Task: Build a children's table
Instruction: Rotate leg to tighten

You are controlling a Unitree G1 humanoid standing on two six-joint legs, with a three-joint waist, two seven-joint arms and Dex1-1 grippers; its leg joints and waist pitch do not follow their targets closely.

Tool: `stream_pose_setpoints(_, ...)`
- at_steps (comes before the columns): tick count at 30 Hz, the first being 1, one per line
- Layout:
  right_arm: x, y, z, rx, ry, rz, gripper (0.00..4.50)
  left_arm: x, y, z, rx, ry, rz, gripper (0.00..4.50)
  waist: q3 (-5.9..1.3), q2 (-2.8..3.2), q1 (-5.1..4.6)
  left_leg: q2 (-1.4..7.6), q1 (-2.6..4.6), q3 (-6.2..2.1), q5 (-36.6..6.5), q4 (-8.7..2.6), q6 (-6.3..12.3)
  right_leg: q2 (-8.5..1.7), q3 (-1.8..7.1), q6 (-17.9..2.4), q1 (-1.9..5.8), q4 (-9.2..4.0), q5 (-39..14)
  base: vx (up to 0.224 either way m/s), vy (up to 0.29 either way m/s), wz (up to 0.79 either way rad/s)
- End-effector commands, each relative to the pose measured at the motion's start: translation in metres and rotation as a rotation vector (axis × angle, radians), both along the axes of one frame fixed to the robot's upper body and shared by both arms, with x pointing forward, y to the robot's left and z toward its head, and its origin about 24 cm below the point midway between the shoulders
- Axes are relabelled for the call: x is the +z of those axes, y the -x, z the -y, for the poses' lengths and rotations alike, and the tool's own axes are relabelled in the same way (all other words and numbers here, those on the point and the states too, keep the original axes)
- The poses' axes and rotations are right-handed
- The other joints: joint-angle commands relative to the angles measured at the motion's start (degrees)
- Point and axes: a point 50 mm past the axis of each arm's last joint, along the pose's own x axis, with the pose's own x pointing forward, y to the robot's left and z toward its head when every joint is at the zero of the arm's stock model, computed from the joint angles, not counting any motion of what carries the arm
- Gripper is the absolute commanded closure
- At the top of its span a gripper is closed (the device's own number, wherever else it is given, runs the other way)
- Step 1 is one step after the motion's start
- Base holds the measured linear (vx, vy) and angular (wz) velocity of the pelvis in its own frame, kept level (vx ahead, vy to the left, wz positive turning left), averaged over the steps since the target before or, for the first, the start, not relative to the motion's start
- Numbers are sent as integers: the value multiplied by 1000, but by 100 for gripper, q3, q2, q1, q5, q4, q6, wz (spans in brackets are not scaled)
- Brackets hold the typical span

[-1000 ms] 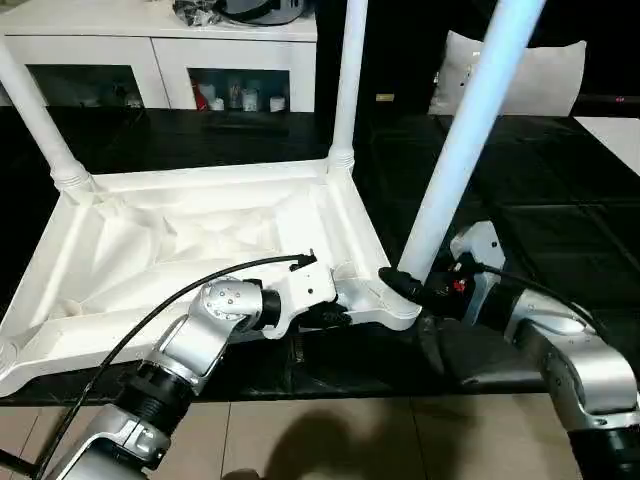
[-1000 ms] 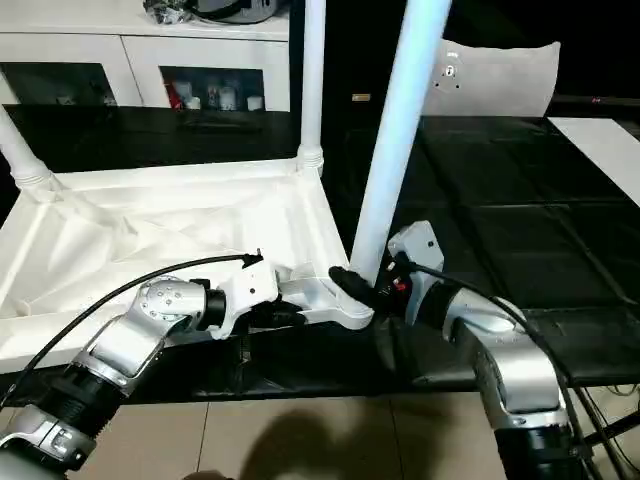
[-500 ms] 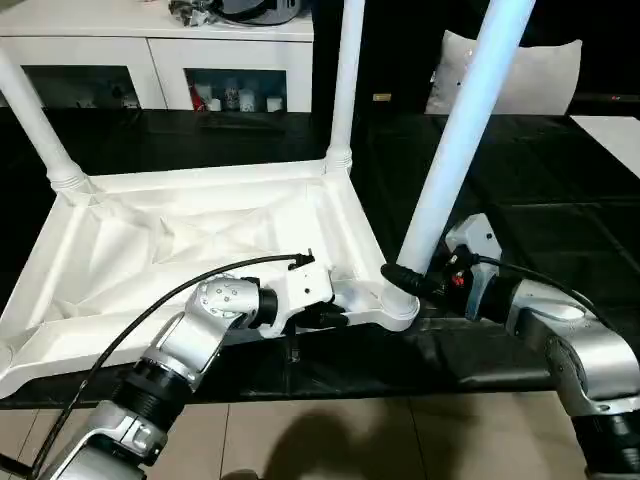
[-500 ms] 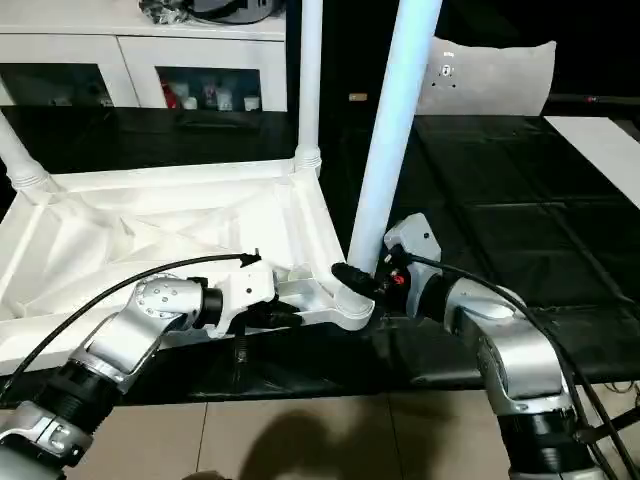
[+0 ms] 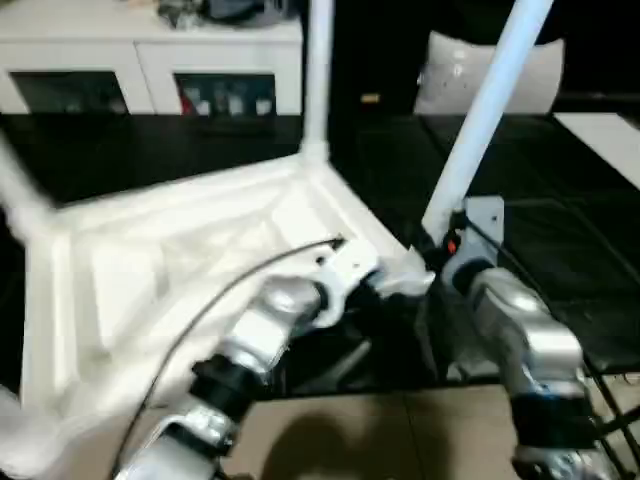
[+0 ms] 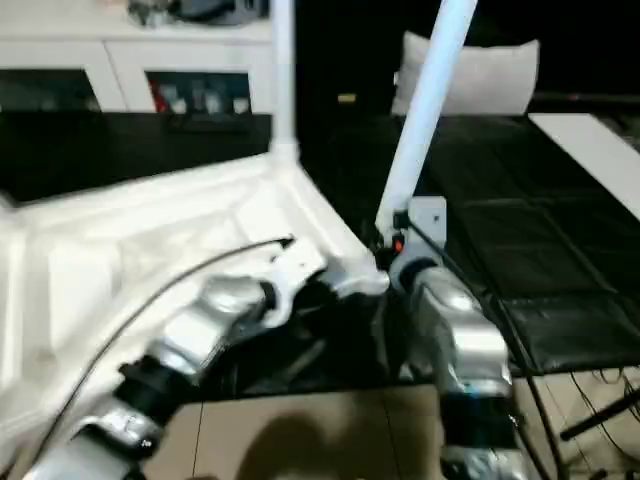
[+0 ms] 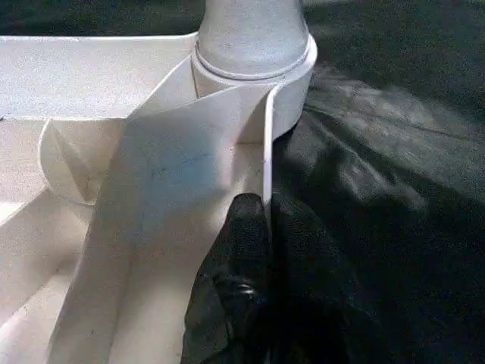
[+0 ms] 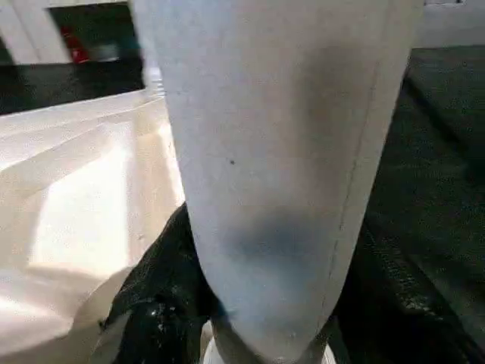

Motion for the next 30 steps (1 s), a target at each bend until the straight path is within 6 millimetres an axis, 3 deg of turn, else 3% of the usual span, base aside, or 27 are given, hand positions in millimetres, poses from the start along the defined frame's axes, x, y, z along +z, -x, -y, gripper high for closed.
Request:
stream_pose_setpoints(1,-16,4,-21,79,-74,-75,197,23,-7,5,-2,65,106,450,-348,-55,41,222,30,-108,-1172,-405,120,-466,315,-441,279,-555,-2215,0,0,0)
stream_pose_setpoints(6,-12,3,-12,78,-107,-14,158,19,-10,-7,-12,-11,143,450,-376,-38,39,250,2,-116,-989,-412,177,-454,317,-621,308,-471,-1619,0,0,0)
stream_pose_setpoints(9,-8,7,8,200,-68,15,140,17,-10,-21,-35,-31,152,450,-370,-31,65,260,30,-101,-1018,-398,231,-446,323,-713,315,-453,-1469,0,0,0)
stream_pose_setpoints(17,5,19,50,425,27,56,76,10,-5,-42,-166,-83,147,450,-365,-57,103,262,11,-89,-967,-372,358,-456,317,-788,335,-453,-1533,0,0,0)
stream_pose_setpoints(23,10,29,67,715,158,30,71,6,8,-57,-409,-114,126,450,-353,-79,130,275,22,-80,-1042,-359,440,-470,308,-807,309,-472,-1836,0,0,0)
stream_pose_setpoints(29,11,34,62,895,159,6,98,7,19,-64,-586,-133,97,450,-354,-65,230,323,50,-86,-1107,-369,417,-472,306,-919,286,-438,-1836,0,0,0)
stream_pose_setpoints(30,10,36,58,972,146,-10,109,8,21,-65,-640,-139,89,450,-354,-85,257,328,55,-78,-1102,-366,418,-471,308,-945,280,-430,-1787,0,0,0)
